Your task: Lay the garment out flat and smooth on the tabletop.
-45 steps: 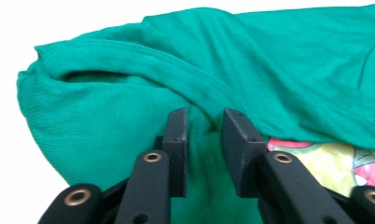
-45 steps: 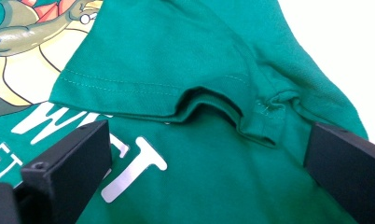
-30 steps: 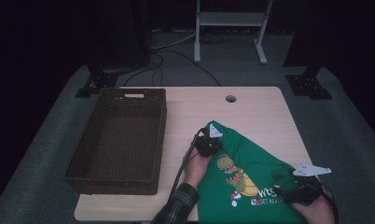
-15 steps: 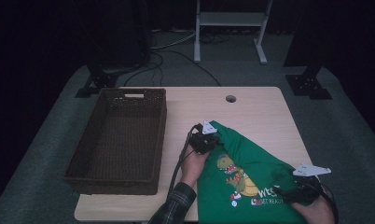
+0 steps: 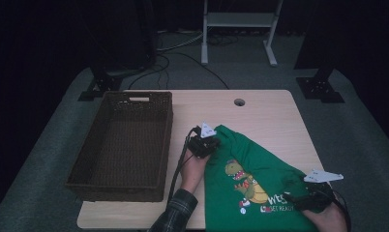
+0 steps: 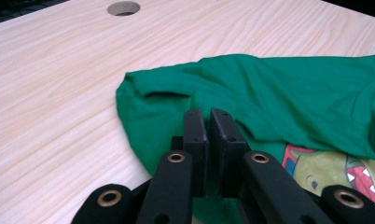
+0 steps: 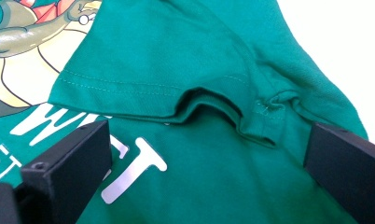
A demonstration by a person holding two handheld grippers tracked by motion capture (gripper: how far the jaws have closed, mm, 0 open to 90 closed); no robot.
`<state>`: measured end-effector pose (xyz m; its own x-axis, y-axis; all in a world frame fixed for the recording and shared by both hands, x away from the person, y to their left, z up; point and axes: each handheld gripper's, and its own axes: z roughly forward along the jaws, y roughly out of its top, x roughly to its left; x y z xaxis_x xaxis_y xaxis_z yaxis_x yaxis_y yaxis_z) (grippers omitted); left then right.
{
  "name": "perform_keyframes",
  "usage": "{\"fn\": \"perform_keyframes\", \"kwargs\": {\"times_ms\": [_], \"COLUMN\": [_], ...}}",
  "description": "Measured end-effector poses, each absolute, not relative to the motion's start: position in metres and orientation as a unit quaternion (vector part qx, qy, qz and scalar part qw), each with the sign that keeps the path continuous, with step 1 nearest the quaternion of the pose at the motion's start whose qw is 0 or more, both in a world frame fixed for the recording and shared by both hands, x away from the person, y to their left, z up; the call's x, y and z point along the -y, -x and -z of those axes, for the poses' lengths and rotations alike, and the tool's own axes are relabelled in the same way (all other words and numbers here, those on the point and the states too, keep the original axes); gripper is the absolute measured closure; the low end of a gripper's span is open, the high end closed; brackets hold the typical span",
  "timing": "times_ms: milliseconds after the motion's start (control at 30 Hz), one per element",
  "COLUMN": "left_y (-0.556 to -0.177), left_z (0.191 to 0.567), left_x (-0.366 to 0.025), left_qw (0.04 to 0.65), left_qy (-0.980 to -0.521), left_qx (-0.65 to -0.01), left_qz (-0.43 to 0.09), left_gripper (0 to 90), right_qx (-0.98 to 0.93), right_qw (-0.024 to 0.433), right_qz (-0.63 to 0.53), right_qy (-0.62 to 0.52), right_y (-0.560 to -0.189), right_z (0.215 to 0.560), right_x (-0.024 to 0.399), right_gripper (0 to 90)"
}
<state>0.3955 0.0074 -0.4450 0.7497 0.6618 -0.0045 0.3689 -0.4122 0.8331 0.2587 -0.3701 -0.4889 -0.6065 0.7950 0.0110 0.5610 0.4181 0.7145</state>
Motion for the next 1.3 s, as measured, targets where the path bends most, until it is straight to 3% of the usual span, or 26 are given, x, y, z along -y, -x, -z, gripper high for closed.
{"fn": "perform_keyframes", "kwargs": {"times_ms": [600,1300], "left_y": [-0.397,-0.397], "left_z": [0.449,0.457], "left_x": [-0.031,-0.044], "left_qw": [0.439,0.394], "left_qy": [-0.812,-0.813], "left_qx": [-0.34,-0.377], "left_qz": [-0.178,-0.202], "left_gripper": [85.7,85.2], "right_qx": [-0.825,-0.825], "right_qw": [0.167,0.167], "right_qz": [-0.35,-0.35], "right_qy": [-0.411,-0.411], "right_y": [-0.259,-0.259], "right_z": [0.489,0.489], "right_x": [0.37,0.37], "right_gripper": [0.0,0.0]}}
